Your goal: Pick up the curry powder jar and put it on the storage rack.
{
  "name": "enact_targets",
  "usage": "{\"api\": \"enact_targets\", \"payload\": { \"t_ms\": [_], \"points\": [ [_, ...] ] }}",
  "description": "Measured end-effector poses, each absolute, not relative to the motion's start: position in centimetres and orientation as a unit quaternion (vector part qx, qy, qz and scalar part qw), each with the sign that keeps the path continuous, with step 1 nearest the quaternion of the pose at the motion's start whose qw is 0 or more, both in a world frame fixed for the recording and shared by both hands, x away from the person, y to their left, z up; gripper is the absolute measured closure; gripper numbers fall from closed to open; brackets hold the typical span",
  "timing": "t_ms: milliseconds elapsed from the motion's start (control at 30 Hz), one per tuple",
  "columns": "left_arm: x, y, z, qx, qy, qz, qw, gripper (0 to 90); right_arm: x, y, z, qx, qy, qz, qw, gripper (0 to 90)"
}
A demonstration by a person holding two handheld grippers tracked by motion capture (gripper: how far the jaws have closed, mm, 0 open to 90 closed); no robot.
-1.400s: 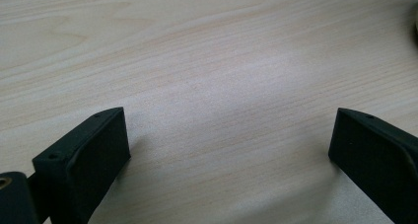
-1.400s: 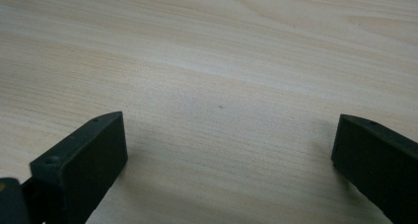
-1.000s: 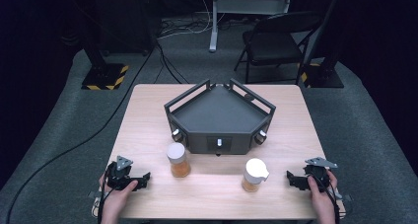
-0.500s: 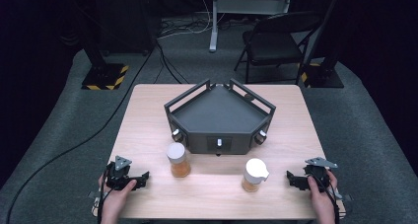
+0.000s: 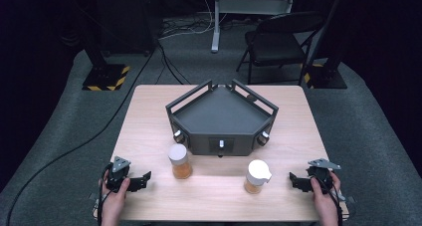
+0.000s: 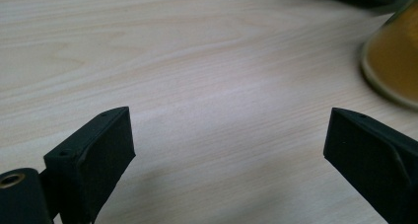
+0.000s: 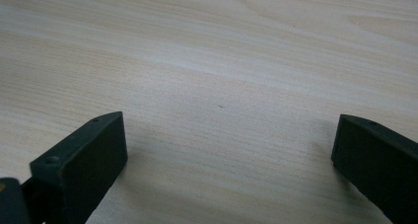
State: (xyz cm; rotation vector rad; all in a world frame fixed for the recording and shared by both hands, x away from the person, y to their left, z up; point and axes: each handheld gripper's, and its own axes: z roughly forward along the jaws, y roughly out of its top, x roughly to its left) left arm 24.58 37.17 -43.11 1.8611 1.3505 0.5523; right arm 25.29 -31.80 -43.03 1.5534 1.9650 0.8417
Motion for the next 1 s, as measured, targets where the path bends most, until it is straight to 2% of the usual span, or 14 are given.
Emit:
{"api": "enact_targets", "payload": {
  "t_ms": [533, 1000],
  "points": [
    [23.4, 36.0, -41.7, 0.725, 0.495, 0.228, 0.42, 5.8, 25.3, -31.8, -43.0, 0.57, 0.721, 0.309, 0.247, 0.0],
    [23.1, 34.3, -40.4, 0.741, 0.457, 0.213, 0.444, 5.8, 25.3, -31.8, -43.0, 0.57, 0.721, 0.309, 0.247, 0.0]
  ]
}}
